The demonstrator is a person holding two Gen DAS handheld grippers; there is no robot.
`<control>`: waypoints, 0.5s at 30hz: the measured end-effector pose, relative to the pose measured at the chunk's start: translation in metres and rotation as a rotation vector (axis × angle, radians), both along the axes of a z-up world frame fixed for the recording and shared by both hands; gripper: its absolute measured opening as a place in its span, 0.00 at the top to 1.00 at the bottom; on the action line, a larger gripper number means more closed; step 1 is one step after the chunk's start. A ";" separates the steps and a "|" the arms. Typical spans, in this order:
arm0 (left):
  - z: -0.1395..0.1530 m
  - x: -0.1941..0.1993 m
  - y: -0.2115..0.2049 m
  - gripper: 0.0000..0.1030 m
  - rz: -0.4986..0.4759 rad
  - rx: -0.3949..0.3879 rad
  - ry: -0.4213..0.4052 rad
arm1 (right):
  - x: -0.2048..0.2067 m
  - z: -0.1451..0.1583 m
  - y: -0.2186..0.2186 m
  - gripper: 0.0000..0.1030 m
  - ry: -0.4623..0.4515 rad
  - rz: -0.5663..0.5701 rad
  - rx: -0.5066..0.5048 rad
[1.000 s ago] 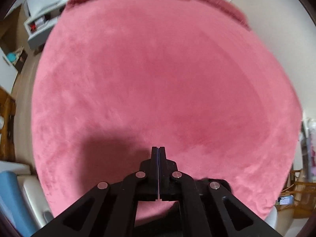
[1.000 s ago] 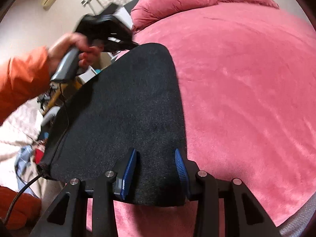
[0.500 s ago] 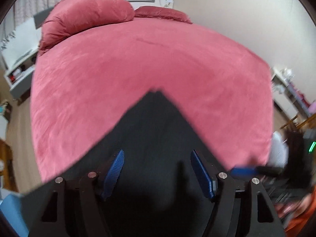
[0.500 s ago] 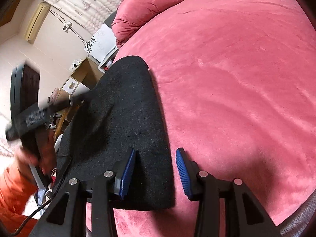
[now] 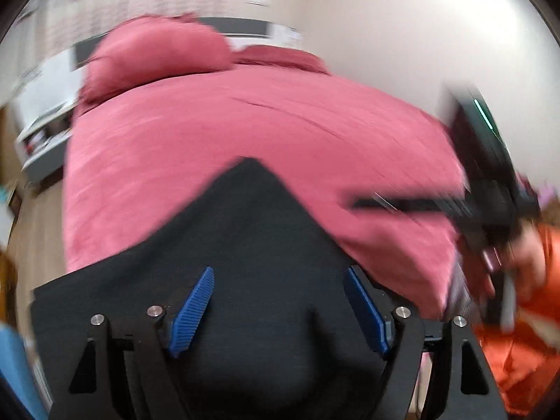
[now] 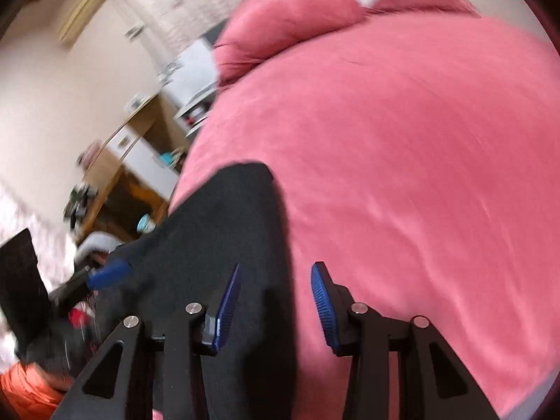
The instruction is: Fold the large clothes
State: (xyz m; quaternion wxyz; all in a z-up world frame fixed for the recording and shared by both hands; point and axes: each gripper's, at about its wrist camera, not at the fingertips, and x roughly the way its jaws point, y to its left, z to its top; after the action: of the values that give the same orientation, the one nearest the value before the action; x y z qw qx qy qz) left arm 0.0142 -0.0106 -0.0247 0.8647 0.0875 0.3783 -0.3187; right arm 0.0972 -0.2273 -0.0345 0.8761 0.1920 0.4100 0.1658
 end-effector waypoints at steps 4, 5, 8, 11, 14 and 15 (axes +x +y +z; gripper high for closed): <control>-0.033 -0.007 -0.025 0.25 -0.032 0.139 -0.003 | 0.037 0.019 0.039 0.71 -0.060 0.193 -0.136; -0.040 -0.003 -0.022 0.25 -0.011 0.130 0.030 | 0.042 0.020 0.046 0.72 -0.065 0.225 -0.156; -0.046 0.009 -0.002 0.25 0.046 0.021 0.107 | 0.069 0.010 0.071 0.72 -0.042 0.308 -0.225; -0.051 0.016 0.007 0.25 0.073 -0.015 0.118 | 0.098 -0.009 0.084 0.75 -0.021 0.301 -0.303; -0.061 0.020 0.010 0.24 0.072 -0.045 0.099 | 0.129 -0.025 0.077 0.71 0.011 0.199 -0.265; -0.063 0.019 0.009 0.23 0.070 -0.047 0.092 | 0.137 -0.031 0.074 0.71 0.021 0.166 -0.233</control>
State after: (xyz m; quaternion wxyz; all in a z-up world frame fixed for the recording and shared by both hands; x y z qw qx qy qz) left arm 0.0336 -0.0019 -0.0873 0.8589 0.0393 0.4128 -0.3007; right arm 0.2338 -0.1530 -0.0652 0.8714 0.0559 0.4501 0.1870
